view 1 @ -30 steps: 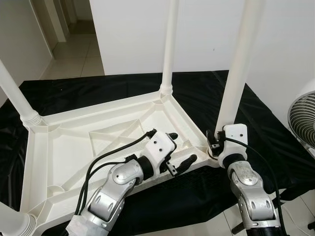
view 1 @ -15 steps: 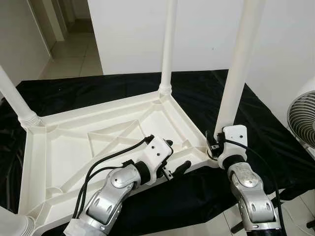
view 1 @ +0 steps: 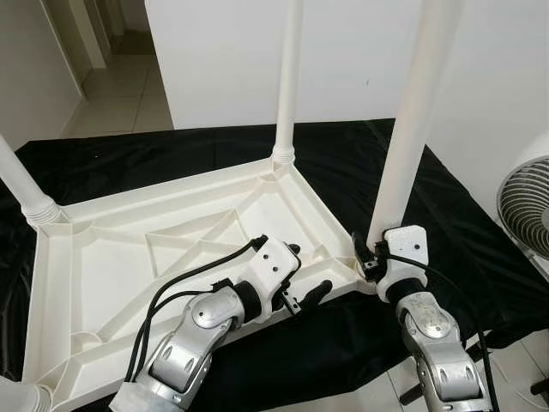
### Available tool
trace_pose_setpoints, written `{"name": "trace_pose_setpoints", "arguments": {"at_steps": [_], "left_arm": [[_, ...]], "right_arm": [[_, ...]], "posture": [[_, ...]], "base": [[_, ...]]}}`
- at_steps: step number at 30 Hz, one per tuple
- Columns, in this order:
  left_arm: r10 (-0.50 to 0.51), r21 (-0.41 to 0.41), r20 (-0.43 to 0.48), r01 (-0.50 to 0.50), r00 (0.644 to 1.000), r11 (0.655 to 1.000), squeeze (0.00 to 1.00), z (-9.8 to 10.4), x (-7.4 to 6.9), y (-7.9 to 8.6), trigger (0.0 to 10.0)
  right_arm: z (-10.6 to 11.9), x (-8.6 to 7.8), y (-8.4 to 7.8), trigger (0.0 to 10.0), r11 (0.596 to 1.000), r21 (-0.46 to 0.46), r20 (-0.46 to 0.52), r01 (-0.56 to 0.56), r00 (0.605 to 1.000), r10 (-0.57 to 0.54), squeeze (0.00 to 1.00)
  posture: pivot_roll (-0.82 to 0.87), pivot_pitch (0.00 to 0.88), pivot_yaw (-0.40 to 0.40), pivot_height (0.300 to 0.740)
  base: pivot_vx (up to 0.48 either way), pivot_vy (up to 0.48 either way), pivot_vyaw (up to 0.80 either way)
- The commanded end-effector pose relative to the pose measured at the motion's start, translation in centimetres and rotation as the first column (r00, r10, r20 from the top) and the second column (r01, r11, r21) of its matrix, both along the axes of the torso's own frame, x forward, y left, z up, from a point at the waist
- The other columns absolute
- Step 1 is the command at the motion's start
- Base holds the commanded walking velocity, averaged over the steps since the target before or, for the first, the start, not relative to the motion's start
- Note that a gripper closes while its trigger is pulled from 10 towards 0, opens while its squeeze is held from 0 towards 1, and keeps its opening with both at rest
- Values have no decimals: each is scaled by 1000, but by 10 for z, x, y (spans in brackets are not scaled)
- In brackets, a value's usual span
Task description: Building children table
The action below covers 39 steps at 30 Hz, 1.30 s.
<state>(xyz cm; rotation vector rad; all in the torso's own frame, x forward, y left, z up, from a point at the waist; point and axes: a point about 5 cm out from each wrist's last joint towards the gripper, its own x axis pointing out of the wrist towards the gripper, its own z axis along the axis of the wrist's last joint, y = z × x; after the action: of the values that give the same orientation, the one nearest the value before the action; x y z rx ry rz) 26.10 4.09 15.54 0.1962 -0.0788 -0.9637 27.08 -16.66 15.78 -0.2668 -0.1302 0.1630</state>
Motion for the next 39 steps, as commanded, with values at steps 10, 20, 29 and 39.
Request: {"name": "trace_pose_setpoints", "arguments": {"at_steps": [10,20,29,39], "left_arm": [[7,18,3,-7,1000,1000,0,1,-2,3,10000],[17,18,13,-18,1000,1000,0,4,-1,5,10000],[24,14,15,-24,1000,1000,0,6,-2,5,10000],[30,11,14,-30,999,999,0,7,-3,6,10000]], "right_arm": [[-13,-4,-5,10000,997,65,-41,-45,998,48,0],[-25,3,-23,10000,975,216,-123,41,992,-14,0],[-28,5,-23,10000,968,248,-153,40,988,-1,0],[-30,11,-25,10000,970,239,-208,46,978,5,0]], "posture": [[7,57,37,740],[16,68,34,740],[19,74,30,740],[20,76,28,740]], "base": [[0,0,0],[0,0,0],[0,0,0],[0,0,0]]}}
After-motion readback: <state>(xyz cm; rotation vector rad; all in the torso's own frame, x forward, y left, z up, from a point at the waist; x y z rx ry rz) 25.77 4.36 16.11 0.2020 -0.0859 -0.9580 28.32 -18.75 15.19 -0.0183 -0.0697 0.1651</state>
